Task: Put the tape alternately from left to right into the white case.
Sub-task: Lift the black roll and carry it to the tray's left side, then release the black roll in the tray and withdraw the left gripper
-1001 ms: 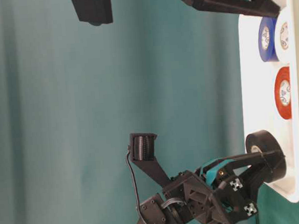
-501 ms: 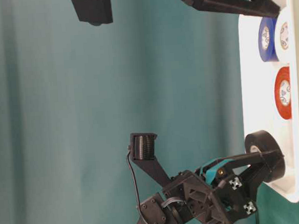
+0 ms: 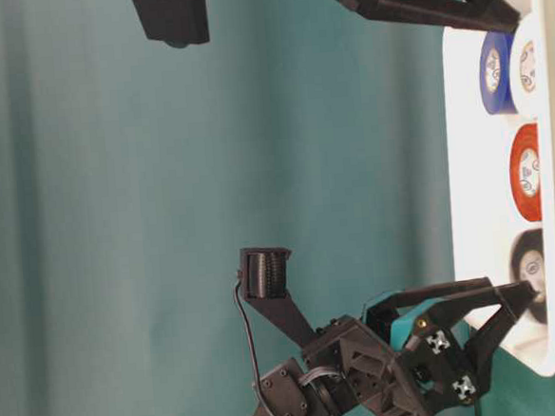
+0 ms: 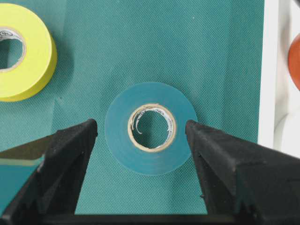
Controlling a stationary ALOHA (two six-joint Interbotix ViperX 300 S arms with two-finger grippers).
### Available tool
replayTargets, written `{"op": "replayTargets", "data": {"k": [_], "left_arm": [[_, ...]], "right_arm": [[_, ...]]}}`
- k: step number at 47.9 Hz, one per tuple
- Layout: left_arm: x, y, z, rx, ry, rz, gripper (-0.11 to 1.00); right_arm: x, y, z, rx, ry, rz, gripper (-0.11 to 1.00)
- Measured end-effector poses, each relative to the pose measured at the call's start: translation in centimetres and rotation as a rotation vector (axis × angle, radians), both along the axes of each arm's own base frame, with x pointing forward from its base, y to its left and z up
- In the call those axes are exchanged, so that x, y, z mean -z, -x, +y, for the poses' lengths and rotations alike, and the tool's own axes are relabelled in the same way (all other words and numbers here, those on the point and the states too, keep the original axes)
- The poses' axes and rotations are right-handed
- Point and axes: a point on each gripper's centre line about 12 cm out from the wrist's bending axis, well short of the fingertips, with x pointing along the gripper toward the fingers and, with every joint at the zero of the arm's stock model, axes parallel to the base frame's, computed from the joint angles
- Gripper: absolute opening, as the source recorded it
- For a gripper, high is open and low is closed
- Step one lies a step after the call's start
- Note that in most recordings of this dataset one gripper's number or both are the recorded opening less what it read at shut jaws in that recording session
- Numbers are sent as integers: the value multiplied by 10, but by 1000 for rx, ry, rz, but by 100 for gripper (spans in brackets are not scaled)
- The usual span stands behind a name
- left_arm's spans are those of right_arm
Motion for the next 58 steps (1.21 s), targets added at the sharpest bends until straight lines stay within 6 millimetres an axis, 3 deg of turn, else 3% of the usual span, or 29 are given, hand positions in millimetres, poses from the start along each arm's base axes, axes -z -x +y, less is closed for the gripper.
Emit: {"op": "replayTargets", "data": {"k": [7,34,58], "left_arm": [[0,0,-2,19,-9,4,55],[-5,-1,-8,35,-12,-8,54],[-16,14,-55,125,3,-15,54]], "right_arm": [[0,0,0,0,1,1,82],[0,0,0,0,1,1,82],[0,0,0,-1,2,1,82]]}}
